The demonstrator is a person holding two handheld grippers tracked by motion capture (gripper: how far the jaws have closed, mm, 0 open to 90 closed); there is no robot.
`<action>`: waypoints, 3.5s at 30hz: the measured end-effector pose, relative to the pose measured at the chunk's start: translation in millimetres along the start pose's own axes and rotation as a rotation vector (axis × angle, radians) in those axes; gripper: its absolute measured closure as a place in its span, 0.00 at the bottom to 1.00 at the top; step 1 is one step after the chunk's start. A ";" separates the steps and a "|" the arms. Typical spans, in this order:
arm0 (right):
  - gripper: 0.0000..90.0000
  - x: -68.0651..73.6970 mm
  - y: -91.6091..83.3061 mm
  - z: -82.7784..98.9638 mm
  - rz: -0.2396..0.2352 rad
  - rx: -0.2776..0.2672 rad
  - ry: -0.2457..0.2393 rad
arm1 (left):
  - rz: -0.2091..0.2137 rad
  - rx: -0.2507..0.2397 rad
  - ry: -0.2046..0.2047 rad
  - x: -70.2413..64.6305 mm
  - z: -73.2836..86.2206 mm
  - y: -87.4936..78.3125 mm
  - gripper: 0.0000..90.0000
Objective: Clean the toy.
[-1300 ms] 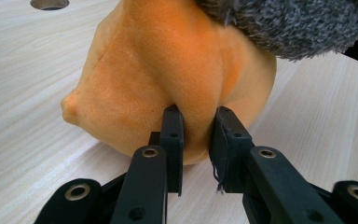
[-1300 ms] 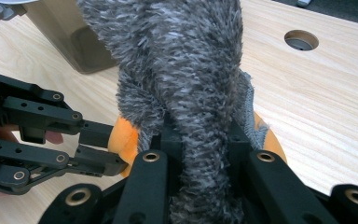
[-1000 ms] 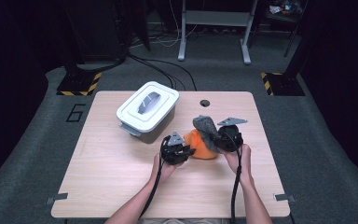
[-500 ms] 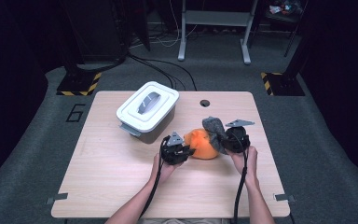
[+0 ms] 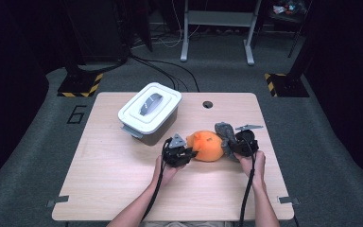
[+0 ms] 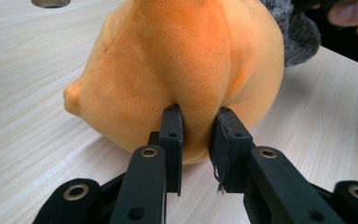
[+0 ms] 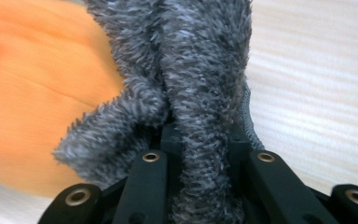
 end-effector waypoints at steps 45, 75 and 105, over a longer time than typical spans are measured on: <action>0.84 40.8 -67.2 -51.5 -0.221 -0.208 -0.070 | -0.010 0.001 0.006 1.4 0.0 -2.2 0.83; 0.84 43.6 -25.5 -39.5 -0.020 -0.101 -0.144 | -0.005 0.000 0.005 0.1 0.8 -0.7 0.83; 0.84 -4.8 31.3 21.0 -0.003 0.111 0.016 | -0.007 0.004 0.002 1.3 2.3 -1.1 0.84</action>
Point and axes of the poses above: each handheld gripper's, and its own axes: y roughly forward along the jaws, z roughly out of its underside, x roughly to its left, the point moved 4 cm from there along y, roughly forward along the jaws, and after that the axes turned 10 degrees about -y, right-handed, at the moved point
